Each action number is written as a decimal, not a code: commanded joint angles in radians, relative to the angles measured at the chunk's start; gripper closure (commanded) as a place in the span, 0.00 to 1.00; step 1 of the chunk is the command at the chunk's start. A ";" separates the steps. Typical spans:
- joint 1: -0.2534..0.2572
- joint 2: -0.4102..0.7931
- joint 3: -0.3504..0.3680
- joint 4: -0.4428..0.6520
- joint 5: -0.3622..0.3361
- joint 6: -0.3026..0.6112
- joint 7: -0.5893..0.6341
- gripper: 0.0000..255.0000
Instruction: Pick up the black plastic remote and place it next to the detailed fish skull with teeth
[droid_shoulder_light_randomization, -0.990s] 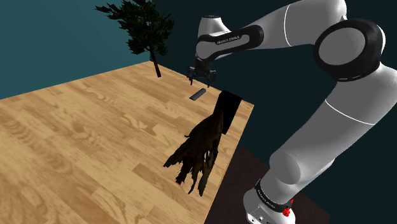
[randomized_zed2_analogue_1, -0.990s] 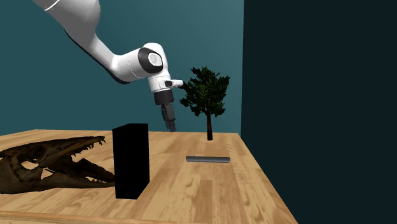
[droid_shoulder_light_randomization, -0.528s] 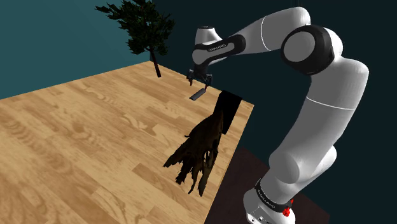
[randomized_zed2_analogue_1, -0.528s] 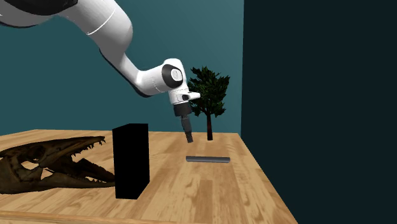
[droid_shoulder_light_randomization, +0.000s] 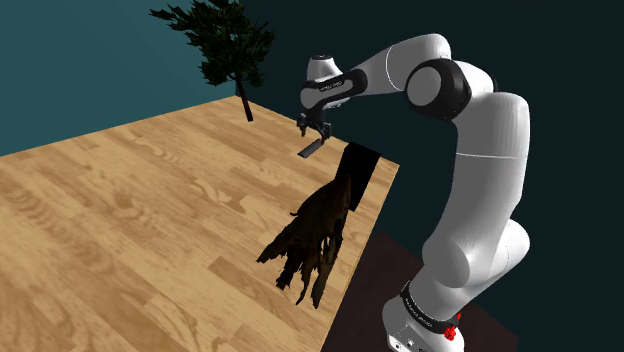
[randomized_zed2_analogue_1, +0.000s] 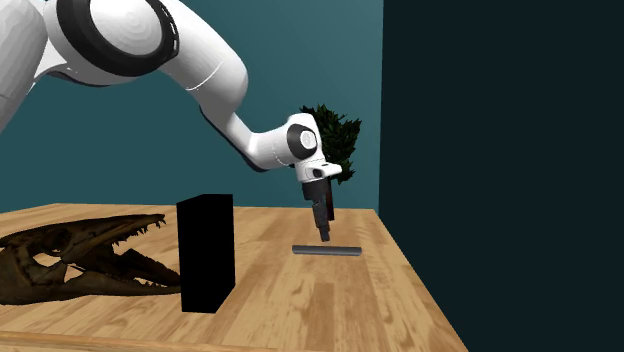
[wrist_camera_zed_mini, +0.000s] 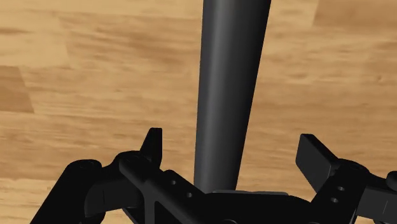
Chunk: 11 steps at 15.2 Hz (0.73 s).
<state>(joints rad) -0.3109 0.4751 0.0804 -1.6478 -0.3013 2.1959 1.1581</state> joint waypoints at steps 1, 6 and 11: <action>-0.004 0.021 -0.006 0.006 -0.002 0.016 0.006 0.00; -0.008 0.065 -0.013 0.000 -0.012 0.067 0.012 0.00; -0.008 0.065 -0.013 0.000 -0.012 0.067 0.012 0.00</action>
<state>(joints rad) -0.3192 0.5396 0.0672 -1.6479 -0.3133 2.2623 1.1701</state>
